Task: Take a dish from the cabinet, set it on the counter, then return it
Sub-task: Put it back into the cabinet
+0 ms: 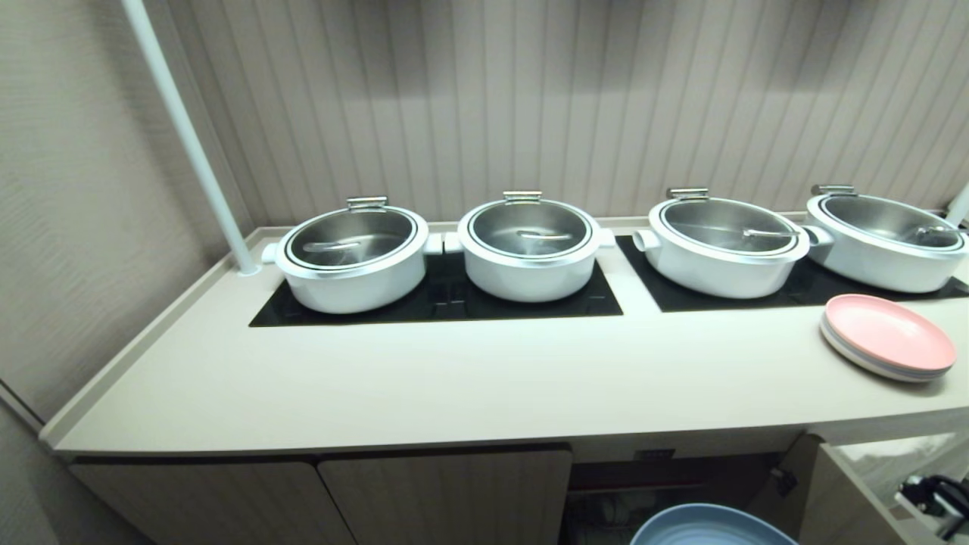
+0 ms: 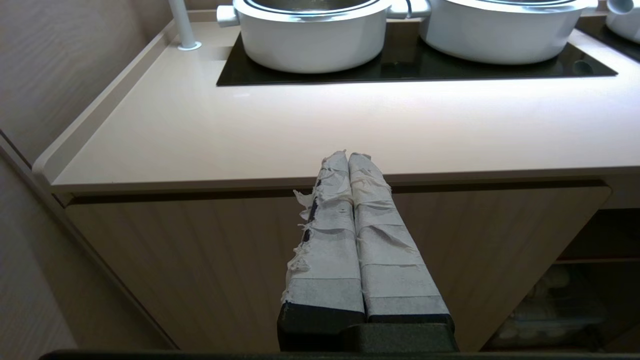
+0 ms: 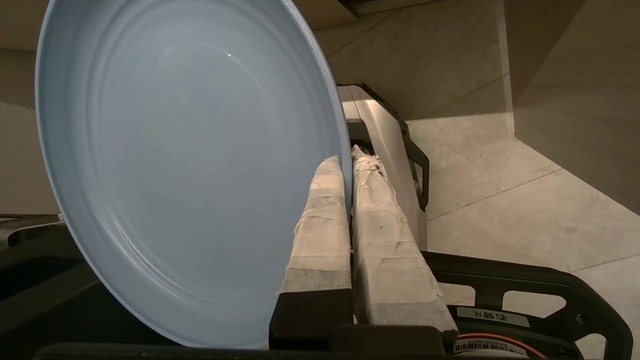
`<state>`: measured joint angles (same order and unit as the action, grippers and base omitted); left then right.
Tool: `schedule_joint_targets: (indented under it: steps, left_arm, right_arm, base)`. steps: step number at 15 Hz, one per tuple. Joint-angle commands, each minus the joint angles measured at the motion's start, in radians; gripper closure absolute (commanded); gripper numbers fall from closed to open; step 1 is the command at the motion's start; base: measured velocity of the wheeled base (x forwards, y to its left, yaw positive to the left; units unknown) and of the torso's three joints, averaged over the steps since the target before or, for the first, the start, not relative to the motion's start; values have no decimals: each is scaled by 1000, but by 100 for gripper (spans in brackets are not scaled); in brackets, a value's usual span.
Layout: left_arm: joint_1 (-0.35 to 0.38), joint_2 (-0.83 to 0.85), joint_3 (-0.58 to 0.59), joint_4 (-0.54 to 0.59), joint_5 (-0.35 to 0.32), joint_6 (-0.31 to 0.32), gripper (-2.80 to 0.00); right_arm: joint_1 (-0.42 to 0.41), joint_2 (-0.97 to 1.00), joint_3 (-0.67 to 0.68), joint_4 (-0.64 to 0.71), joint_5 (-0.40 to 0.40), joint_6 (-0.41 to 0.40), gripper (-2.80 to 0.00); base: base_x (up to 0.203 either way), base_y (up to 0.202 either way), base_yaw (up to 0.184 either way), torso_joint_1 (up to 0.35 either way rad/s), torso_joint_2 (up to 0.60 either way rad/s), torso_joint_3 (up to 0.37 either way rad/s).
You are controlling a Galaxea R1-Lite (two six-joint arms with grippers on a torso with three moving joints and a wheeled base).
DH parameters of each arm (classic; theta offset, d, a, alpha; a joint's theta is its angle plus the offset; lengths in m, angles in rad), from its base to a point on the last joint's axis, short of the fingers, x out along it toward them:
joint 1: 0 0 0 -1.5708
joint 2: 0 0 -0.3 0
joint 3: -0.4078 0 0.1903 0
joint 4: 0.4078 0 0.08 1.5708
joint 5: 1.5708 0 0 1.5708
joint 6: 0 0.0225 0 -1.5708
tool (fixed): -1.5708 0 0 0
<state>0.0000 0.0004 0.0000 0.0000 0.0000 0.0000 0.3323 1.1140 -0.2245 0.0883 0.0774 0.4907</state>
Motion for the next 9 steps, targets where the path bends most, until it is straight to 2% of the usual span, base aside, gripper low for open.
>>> schedule_joint_targets:
  steps: [1,9]
  left_arm:
    - [1,0,0,0,0,0,0]
    - [0,0,0,0,0,0,0]
  right_arm:
    - [-1,3,-1,1,1,3,0]
    - [1,12,-1,-29,1,3,0]
  base:
    - [0,0,0,0,0,0]
    - [0,0,0,0,0,0]
